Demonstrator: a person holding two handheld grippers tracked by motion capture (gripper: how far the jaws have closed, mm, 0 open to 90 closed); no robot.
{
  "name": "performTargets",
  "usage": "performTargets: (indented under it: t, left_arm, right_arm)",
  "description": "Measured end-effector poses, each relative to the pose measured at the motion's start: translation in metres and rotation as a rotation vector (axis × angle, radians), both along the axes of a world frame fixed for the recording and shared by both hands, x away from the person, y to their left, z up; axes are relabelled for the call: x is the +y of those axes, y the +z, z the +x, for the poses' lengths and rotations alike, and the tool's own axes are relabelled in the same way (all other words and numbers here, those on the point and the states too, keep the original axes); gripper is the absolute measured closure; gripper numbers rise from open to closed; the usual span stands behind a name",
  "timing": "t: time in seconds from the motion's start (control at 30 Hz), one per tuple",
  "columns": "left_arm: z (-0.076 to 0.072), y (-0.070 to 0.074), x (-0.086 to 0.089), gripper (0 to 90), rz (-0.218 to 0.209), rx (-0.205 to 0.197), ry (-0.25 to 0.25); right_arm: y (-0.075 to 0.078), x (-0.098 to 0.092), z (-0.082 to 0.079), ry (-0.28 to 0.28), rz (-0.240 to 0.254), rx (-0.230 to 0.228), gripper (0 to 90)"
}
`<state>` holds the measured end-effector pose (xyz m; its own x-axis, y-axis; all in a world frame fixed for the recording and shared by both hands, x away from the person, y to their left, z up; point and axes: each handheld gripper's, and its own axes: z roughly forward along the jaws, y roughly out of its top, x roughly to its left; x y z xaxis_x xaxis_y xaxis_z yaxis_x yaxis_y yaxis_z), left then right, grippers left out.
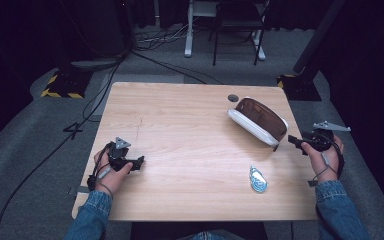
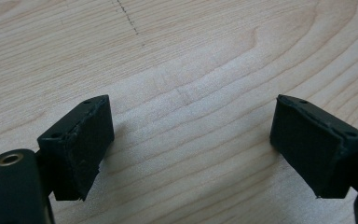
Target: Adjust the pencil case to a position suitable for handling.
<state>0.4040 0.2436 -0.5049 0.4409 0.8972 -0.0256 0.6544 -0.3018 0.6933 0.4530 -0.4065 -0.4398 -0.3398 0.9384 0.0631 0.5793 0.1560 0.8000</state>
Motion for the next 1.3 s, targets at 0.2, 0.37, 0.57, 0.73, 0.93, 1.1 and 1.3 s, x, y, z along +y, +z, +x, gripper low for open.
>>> performTargets:
  t: [0.2, 0.37, 0.57, 0.73, 0.93, 1.1, 1.3]
  left_arm:
    - [0.000, 0.000, 0.000, 13.7, 0.000, 0.000, 0.000]
    - [0.000, 0.000, 0.000, 13.7, 0.000, 0.000, 0.000]
    - [0.000, 0.000, 0.000, 13.7, 0.001, 0.000, 0.001]
    - [0.000, 0.000, 0.000, 13.7, 0.000, 0.000, 0.000]
    - [0.000, 0.000, 0.000, 13.7, -0.001, 0.000, 0.000]
    - [0.000, 0.000, 0.000, 13.7, 0.001, 0.000, 0.000]
    - [0.000, 0.000, 0.000, 13.7, 0.000, 0.000, 0.000]
  right_arm:
    - [0.006, 0.008, 0.012, 0.022, -0.007, 0.002, 31.3]
    - [0.006, 0.012, 0.023, 0.027, 0.008, 0.005, 30.1]
    - [0.005, 0.020, 0.032, 0.049, 0.007, 0.015, 29.6]
    - [0.003, 0.028, 0.044, 0.067, -0.009, 0.027, 29.7]
    - [0.001, 0.034, 0.056, 0.079, -0.035, 0.042, 30.1]
    - [-0.006, 0.036, 0.063, 0.082, -0.052, 0.064, 31.4]
    - [-0.016, 0.037, 0.069, 0.092, -0.053, 0.092, 35.5]
